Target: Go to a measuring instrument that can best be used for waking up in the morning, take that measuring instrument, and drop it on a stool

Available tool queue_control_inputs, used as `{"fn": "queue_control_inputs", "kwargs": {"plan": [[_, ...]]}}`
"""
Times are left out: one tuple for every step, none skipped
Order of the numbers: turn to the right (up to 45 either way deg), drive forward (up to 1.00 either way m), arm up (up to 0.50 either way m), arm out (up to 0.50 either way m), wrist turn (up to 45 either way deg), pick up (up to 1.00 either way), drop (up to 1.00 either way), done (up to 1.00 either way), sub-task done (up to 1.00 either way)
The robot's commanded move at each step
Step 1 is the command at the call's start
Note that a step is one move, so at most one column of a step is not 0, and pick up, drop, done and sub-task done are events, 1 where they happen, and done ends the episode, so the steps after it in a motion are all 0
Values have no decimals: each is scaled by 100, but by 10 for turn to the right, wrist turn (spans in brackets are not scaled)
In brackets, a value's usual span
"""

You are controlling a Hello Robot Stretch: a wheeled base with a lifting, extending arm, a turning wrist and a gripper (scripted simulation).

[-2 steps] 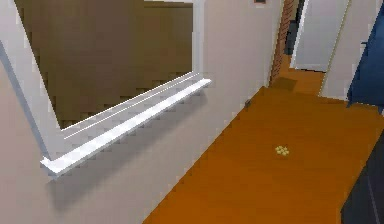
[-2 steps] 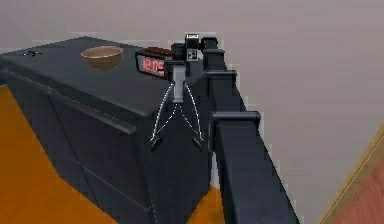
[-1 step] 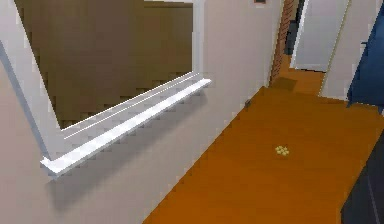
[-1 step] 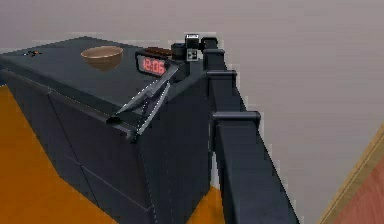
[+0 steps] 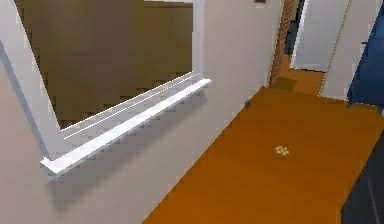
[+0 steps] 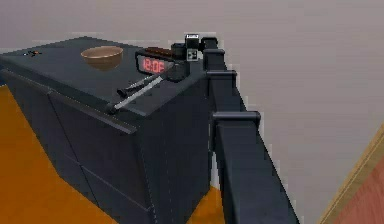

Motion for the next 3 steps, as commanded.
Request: {"fn": "queue_control_inputs", "kwargs": {"plan": [[0,0,0,0,450,0,0,0,0],[0,0,0,0,390,0,0,0,0],[0,0,0,0,0,100,0,0,0]]}}
